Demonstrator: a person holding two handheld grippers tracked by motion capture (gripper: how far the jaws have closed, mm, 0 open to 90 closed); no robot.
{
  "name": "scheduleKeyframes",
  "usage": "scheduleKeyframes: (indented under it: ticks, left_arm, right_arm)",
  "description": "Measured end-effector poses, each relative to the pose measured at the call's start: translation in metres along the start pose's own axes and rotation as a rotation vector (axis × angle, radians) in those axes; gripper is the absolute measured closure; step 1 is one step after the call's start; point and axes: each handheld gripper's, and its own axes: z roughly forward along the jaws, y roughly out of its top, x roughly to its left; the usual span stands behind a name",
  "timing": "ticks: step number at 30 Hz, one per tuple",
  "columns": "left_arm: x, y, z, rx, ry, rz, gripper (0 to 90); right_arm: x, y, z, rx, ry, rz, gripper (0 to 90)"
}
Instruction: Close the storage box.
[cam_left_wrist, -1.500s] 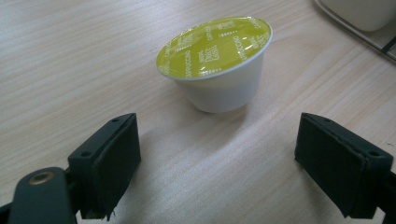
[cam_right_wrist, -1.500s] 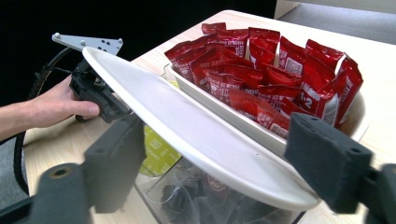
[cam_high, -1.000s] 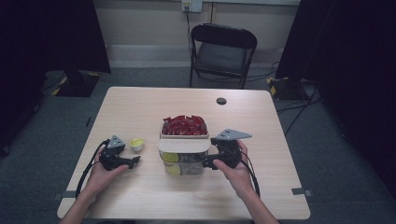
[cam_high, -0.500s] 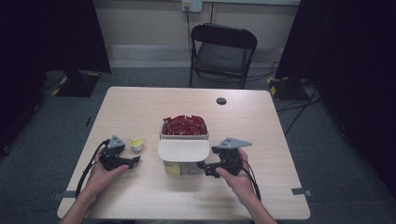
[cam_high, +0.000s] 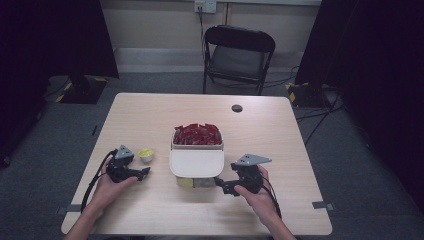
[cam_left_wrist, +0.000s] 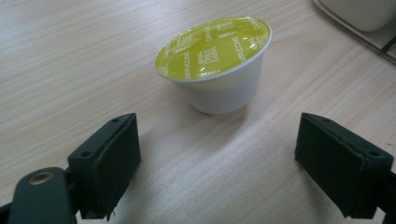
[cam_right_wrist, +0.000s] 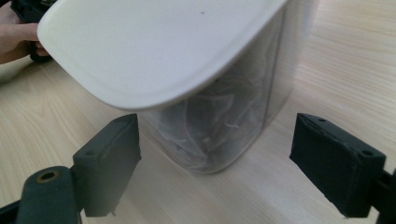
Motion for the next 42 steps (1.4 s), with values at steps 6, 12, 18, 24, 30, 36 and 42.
scheduleKeyframes:
  ticks: [6,12,18,24,30,36,42]
  left_arm:
    - [0.000,0.000,0.000,-0.001,0.000,0.001,13.6]
    - [0.000,0.000,0.000,-0.001,0.000,0.001,13.6]
    - [0.000,0.000,0.000,-0.001,0.001,0.000,13.6]
    - [0.000,0.000,0.000,-0.001,0.001,0.001,13.6]
    - [0.000,0.000,0.000,-0.002,0.001,-0.001,13.6]
    - [0.000,0.000,0.000,-0.001,0.001,-0.001,13.6]
    - [0.000,0.000,0.000,-0.002,0.001,0.000,13.6]
  right_arm:
    - [-0.011,-0.003,-0.013,-0.026,-0.044,0.030,15.3]
    - [-0.028,-0.005,-0.023,-0.044,-0.090,0.066,15.3]
    - [-0.051,-0.009,-0.032,-0.040,-0.154,0.113,15.5]
    - [-0.078,-0.020,-0.034,0.000,-0.223,0.188,15.5]
    - [-0.094,-0.033,-0.026,0.046,-0.301,0.192,15.7]
    - [-0.110,-0.041,-0.021,0.085,-0.356,0.216,15.6]
    - [-0.114,-0.045,-0.019,0.123,-0.427,0.187,15.1]
